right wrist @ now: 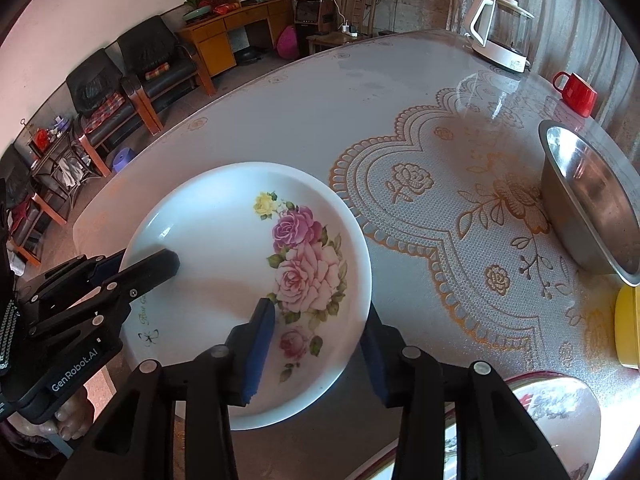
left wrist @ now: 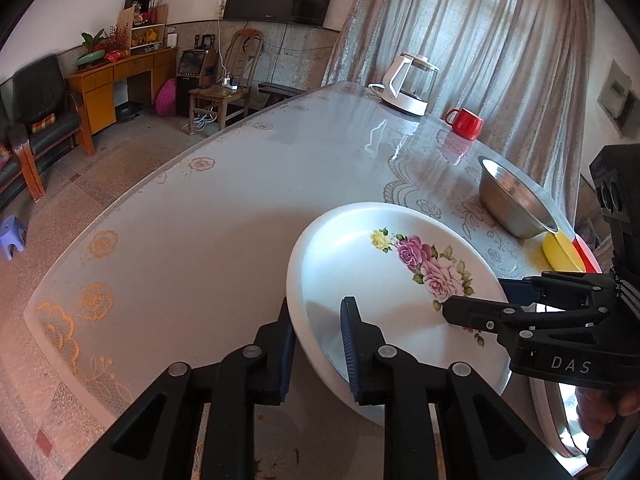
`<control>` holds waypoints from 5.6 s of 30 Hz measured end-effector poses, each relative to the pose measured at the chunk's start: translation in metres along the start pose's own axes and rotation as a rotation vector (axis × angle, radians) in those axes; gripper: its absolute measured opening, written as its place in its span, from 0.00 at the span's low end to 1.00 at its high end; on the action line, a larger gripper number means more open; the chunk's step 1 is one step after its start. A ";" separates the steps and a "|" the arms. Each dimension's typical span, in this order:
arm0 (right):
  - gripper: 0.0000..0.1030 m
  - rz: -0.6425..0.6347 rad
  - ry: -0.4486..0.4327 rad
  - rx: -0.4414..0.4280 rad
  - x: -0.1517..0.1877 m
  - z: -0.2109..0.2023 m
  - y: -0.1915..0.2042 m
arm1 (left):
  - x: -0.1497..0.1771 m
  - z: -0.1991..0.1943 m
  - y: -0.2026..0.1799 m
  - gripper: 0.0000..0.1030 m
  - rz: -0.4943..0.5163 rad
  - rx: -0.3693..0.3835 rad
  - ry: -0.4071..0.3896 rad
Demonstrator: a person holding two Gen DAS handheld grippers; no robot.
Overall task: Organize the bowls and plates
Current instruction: 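Carry the rose-print plate over the red-character plate stack, then lower the rose-print plate flat onto the red-character plate stack, then open the right gripper to release the rose-print plate and withdraw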
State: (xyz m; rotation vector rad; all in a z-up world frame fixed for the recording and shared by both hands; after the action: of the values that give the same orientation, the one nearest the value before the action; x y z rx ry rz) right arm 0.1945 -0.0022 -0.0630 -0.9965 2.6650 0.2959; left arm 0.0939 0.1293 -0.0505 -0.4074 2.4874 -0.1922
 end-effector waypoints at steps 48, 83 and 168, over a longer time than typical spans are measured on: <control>0.33 0.473 -0.325 0.126 0.176 -0.127 -0.089 | 0.024 -0.045 -0.183 0.22 0.465 0.330 -0.018; 0.37 0.528 -0.296 0.278 0.196 -0.105 -0.093 | 0.046 -0.012 -0.194 0.29 0.568 0.284 0.054; 0.44 0.559 -0.389 0.343 0.214 -0.117 -0.073 | 0.037 -0.029 -0.175 0.43 0.524 0.067 -0.035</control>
State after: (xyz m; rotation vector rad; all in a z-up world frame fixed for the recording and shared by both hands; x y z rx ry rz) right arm 0.0664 -0.2204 -0.0298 -0.0675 2.4552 0.1161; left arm 0.0913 -0.0460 -0.0071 0.2695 2.4503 -0.0525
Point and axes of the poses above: each gripper's, at about its wrist camera, not at the fingertips, and z roughly the way its jaws point, y to its left, x to its underside, the point moved 3 cm from there along z, roughly the way its jaws point, and after that the axes turned 9 degrees about y, right-handed, at the moved point
